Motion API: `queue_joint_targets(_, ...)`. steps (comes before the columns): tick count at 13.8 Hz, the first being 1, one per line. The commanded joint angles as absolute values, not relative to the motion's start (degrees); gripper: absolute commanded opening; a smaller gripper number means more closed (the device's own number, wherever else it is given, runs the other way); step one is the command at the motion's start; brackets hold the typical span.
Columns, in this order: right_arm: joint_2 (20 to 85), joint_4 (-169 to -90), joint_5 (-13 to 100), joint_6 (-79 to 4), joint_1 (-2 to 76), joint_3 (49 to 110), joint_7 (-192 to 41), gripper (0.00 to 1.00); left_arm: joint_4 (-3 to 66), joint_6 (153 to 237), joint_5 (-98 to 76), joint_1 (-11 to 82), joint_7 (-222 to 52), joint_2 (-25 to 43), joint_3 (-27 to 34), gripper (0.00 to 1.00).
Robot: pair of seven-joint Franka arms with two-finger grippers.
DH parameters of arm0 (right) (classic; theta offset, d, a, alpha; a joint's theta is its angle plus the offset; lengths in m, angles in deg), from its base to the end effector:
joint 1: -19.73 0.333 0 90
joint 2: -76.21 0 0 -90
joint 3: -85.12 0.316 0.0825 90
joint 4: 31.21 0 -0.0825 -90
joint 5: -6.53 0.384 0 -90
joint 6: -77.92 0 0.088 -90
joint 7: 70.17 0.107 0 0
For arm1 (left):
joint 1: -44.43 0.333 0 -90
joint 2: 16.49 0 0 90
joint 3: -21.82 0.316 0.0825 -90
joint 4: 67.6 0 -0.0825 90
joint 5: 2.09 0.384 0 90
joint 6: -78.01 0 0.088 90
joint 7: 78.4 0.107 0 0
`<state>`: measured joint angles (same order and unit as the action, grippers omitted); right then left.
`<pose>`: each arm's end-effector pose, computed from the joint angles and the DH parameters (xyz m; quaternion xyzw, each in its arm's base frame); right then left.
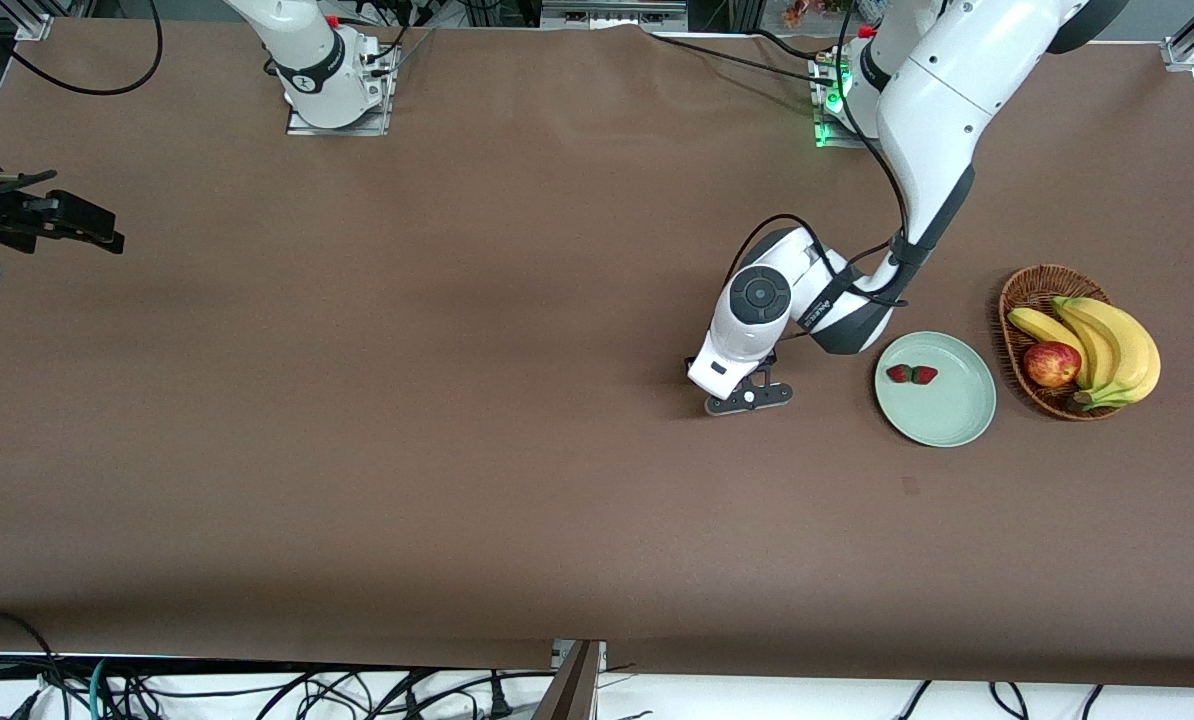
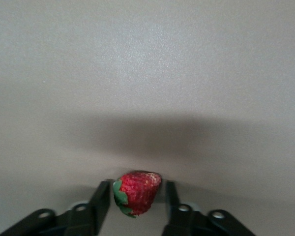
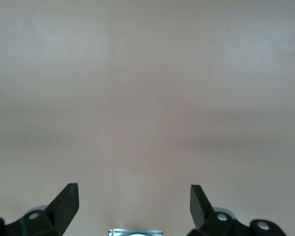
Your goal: Collect all strawberries into plate
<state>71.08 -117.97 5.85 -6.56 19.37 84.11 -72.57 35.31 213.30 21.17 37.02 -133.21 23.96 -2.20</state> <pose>0.5702 -0.0146 0.5927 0.9978 0.0088 -0.0648 0.0046 0.5614 -0.3176 0.1762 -0.9952 -0.0944 0.0183 0.0199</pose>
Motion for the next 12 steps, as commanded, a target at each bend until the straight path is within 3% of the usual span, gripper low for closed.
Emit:
queue_joint_targets(1, 72.2, -119.7, 5.1, -6.6, 18.4, 86.3, -72.1, 1.00, 34.8, 213.4, 23.0, 37.4, -133.7, 23.9, -2.3, 0.08)
queue_joint_targets(3, 71.4, -118.9, 5.1, -6.4, 18.4, 86.4, -70.3, 1.00, 34.9, 212.0, 23.0, 38.3, -132.7, 22.5, -2.3, 0.02)
queue_joint_targets(8, 70.9, -118.4, 4.7, -6.6, 18.7, 86.3, -70.9, 1.00, 34.4, 192.3, 22.9, 42.7, -114.4, 15.5, -2.4, 0.02)
queue_joint_targets(12, 70.6, -118.4, 4.7, -6.7, 18.6, 86.3, -70.9, 1.00, 34.4, 185.8, 22.9, 48.1, -95.4, 14.4, -2.3, 0.05)
